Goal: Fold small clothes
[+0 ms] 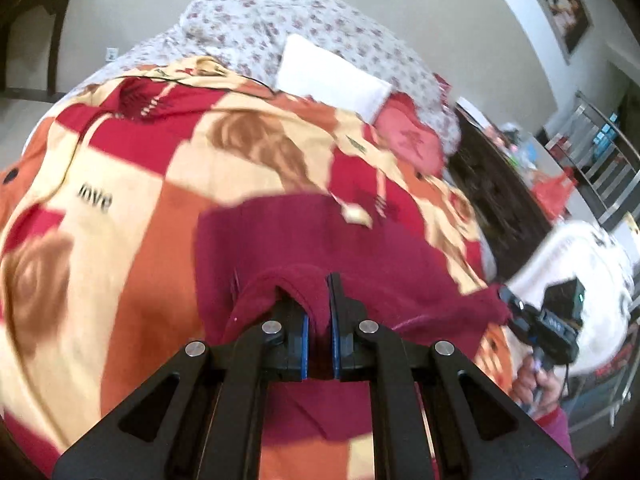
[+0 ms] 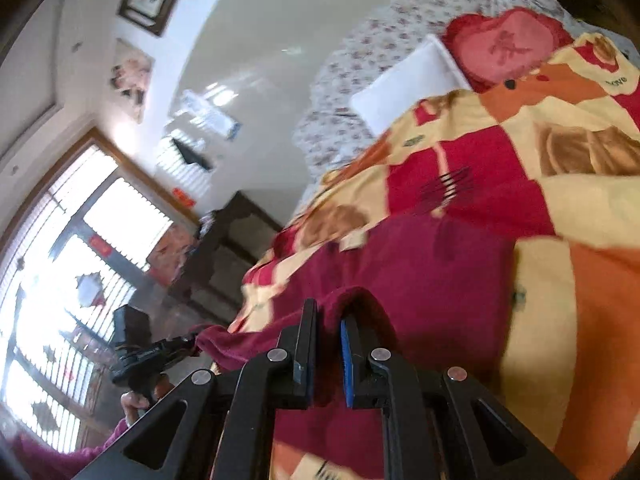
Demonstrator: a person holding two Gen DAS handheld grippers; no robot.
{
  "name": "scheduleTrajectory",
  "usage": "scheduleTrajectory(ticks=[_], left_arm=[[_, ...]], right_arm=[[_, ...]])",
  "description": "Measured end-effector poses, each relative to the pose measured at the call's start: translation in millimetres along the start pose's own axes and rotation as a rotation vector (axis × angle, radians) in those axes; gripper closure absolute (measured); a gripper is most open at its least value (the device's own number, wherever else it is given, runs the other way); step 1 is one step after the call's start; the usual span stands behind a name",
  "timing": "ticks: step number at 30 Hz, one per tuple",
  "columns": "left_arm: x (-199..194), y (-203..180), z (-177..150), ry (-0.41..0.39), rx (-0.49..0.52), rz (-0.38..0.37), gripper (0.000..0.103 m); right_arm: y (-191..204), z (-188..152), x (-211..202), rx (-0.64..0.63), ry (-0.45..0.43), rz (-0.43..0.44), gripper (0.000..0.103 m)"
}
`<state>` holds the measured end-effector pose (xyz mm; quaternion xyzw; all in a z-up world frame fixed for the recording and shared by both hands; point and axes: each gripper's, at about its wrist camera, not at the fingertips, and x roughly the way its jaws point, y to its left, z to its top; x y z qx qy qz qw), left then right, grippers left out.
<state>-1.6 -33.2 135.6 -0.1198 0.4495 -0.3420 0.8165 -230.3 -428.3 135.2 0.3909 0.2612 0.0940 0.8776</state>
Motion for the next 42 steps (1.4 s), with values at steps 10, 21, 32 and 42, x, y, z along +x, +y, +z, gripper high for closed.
scheduleTrajectory(ticks=[10, 21, 32, 42], left_arm=[[94.9, 40.9, 45.5, 0.133, -0.092, 0.041, 0.084], [52.0, 39.9, 46.2, 0.054, -0.103, -0.004, 0.028], [52.9, 41.7, 15.8, 0.094, -0.033, 0.066, 0.028], [13.0, 50.6, -43.8, 0.166, -0.006, 0.01, 0.028]], right_arm=[[-79.1, 62.3, 31.0, 0.209, -0.081, -0.135, 0.093], [-13.1, 35.6, 69.7, -0.175, 0.051, -0.267, 0.046], [-35.8, 66.9, 97.2, -0.201, 0.013, -0.508, 0.097], [-6.8, 9.6, 30.3, -0.161, 0.092, -0.332, 0.086]])
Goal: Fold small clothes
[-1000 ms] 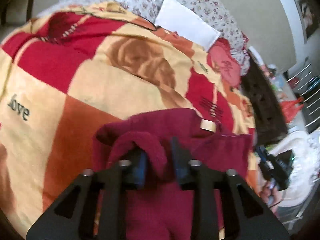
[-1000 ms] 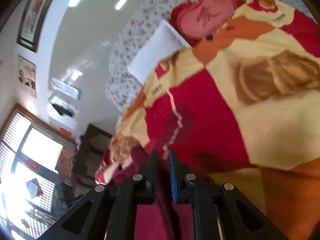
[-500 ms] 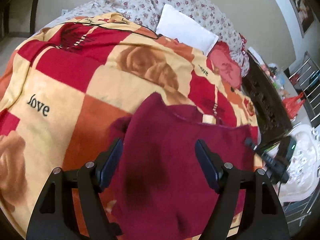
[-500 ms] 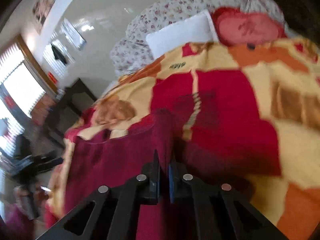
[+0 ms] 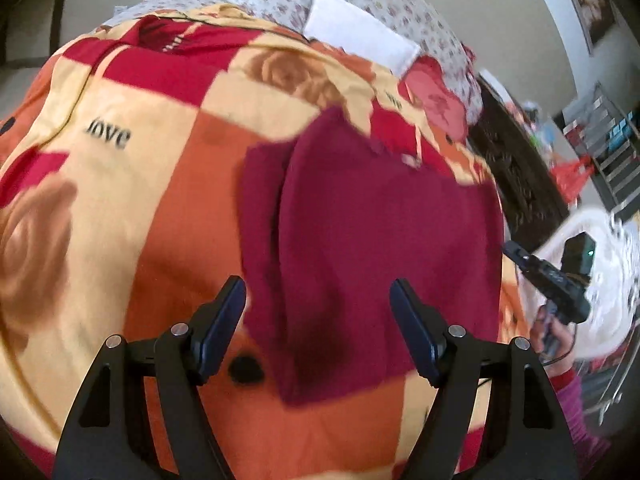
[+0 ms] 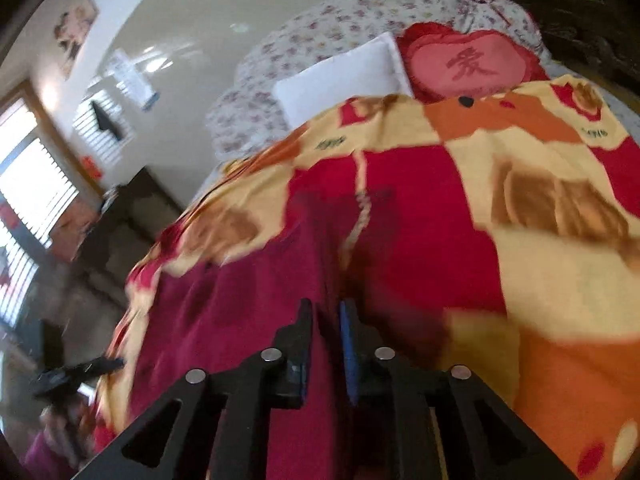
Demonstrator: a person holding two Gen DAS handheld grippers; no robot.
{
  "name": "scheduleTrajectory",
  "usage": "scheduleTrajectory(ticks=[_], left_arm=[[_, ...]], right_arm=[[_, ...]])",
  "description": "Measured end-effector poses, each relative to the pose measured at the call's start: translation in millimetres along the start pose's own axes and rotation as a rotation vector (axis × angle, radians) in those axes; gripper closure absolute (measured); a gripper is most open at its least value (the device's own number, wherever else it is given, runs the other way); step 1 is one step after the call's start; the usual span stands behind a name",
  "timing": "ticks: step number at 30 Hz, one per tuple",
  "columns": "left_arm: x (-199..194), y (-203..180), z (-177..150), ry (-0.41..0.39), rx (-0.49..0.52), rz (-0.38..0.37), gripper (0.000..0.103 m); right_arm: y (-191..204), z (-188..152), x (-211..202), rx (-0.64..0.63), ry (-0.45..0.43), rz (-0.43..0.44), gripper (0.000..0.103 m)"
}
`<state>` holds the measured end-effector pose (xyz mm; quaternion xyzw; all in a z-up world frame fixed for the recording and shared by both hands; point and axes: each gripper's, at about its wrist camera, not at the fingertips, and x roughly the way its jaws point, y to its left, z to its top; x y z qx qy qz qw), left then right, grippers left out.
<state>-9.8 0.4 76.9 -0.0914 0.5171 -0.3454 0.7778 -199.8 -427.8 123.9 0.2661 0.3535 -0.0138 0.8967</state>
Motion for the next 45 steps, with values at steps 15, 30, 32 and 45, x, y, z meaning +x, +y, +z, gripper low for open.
scheduleTrajectory(ticks=[15, 30, 32, 45], left_arm=[[22.9, -0.1, -58.9, 0.044, -0.042, -0.053, 0.028], [7.0, -0.5, -46.9, 0.068, 0.186, 0.038, 0.095], [17.7, 8.8, -55.8, 0.096, 0.163, 0.044, 0.095], [-26.1, -4.7, -49.6, -0.022, 0.073, -0.055, 0.075]], right_arm=[[-9.1, -108.2, 1.7, 0.104, 0.098, 0.159, 0.088], [-10.9, -95.2, -28.2, 0.009, 0.113, -0.012, 0.097], [-24.5, -104.3, -19.9, 0.052, 0.155, -0.011, 0.097], [24.3, -62.8, -42.4, 0.047, 0.095, 0.123, 0.087]])
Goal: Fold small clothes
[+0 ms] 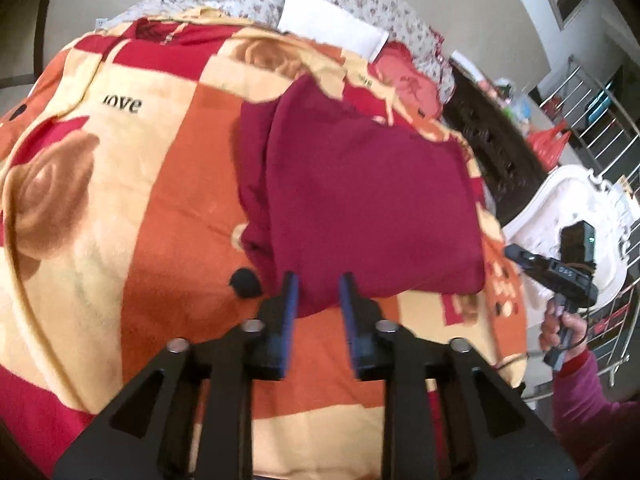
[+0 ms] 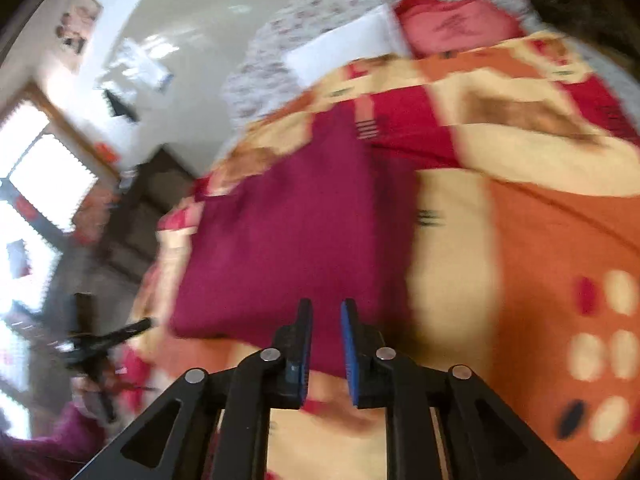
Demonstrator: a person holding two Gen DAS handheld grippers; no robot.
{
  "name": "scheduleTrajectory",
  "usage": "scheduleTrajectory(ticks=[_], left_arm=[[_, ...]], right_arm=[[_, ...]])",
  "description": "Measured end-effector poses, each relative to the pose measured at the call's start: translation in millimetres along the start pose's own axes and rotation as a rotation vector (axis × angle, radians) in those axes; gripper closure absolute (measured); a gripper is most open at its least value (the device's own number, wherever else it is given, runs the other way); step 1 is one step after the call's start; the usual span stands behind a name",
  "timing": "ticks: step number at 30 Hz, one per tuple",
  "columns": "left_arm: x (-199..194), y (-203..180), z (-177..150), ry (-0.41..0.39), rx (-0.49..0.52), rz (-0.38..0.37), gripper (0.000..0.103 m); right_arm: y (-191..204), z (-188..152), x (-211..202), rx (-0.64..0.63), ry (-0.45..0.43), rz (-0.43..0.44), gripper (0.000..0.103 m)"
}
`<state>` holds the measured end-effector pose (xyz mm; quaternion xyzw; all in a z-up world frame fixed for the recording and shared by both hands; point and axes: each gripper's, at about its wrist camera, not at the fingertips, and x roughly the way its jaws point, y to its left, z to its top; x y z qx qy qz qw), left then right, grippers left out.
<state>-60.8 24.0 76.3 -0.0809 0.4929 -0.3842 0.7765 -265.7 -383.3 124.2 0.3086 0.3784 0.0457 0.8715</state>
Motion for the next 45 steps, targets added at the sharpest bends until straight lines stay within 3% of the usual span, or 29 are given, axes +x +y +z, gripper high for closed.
scheduleTrajectory(ticks=[2, 4, 8, 12, 18, 25, 29, 33, 41, 42, 43, 45], left_arm=[[-0.7, -6.6, 4.2, -0.025, -0.004, -0.011, 0.062], [3.3, -10.4, 6.5, -0.037, -0.01, 0.01, 0.056], [28.2, -14.9, 10.3, -0.009, -0.024, 0.092, 0.056], [51.0, -7.9, 7.5, 0.004, -0.048, 0.199, 0.056], [66.4, 5.0, 3.2, 0.019, -0.065, 0.261, 0.056], [72.7, 9.9, 3.6, 0.024, -0.072, 0.254, 0.055], [72.4, 16.1, 0.6, 0.006, -0.092, 0.252, 0.049], [71.0, 24.9, -4.5, -0.002, -0.145, 0.225, 0.047], [65.6, 22.0, -20.7, -0.042, -0.151, 0.231, 0.046], [64.3, 22.2, -22.9, -0.049, -0.157, 0.227, 0.046], [63.8, 22.2, -24.4, -0.055, -0.162, 0.222, 0.045], [62.1, 24.1, -28.5, -0.07, -0.17, 0.204, 0.044]], right_arm=[[22.1, 8.6, 27.9, -0.037, 0.031, 0.037, 0.087], [49.3, 17.6, 61.9, -0.088, 0.051, 0.087, 0.087], [87.0, 35.2, 121.5, -0.146, 0.087, 0.114, 0.087], [119.6, 46.9, 176.0, -0.232, 0.142, 0.063, 0.087], [161.3, 68.9, 226.6, -0.369, 0.16, 0.031, 0.087], [177.2, 88.7, 281.9, -0.397, 0.117, -0.043, 0.087], [176.1, 91.5, 312.2, -0.399, 0.149, -0.074, 0.087], [168.9, 96.9, 317.4, -0.354, 0.162, -0.037, 0.087], [169.6, 86.1, 285.6, -0.355, 0.159, 0.001, 0.087], [168.4, 82.8, 285.3, -0.362, 0.157, 0.006, 0.084], [165.6, 77.4, 287.5, -0.376, 0.16, 0.003, 0.074], [160.7, 71.0, 295.5, -0.389, 0.168, 0.001, 0.07]])
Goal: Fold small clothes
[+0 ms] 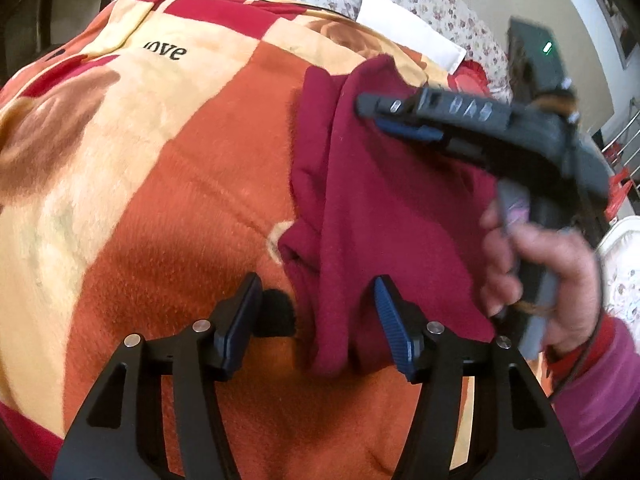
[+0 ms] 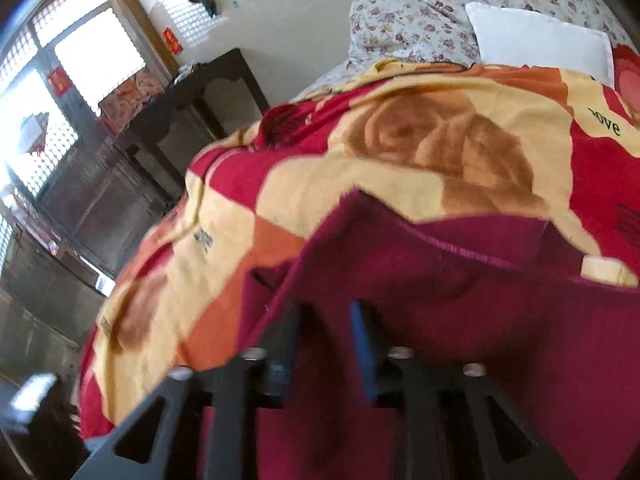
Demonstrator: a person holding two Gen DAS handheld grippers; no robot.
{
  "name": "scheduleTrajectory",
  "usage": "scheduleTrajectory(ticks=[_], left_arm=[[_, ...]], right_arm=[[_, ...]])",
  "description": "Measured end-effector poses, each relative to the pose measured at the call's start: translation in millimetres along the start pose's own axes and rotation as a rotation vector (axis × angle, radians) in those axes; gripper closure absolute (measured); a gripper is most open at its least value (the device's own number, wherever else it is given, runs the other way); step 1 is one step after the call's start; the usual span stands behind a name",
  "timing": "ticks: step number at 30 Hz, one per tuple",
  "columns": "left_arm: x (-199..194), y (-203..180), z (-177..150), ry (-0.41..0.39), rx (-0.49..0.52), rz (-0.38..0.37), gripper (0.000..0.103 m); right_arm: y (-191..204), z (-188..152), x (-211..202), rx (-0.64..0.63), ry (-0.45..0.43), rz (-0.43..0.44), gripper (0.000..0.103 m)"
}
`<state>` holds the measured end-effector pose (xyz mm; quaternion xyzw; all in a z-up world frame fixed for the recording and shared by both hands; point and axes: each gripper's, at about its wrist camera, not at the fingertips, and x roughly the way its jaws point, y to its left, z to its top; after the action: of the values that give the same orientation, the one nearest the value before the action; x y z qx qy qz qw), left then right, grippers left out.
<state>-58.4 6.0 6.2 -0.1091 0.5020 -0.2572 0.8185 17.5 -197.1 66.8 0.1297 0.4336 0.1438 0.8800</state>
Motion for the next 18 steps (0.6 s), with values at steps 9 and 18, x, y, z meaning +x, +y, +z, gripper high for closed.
scheduleTrajectory(ticks=[9, 18], left_arm=[[-6.0, 1.5, -8.4, -0.034, 0.0, -0.022, 0.042], [-10.3, 7.8, -14.0, -0.061, -0.005, -0.056, 0.04]], right_arm=[[4.1, -6.0, 8.1, -0.023, -0.022, -0.018, 0.064], [2.4, -14.9, 8.3, -0.036, -0.076, -0.002, 0.062]])
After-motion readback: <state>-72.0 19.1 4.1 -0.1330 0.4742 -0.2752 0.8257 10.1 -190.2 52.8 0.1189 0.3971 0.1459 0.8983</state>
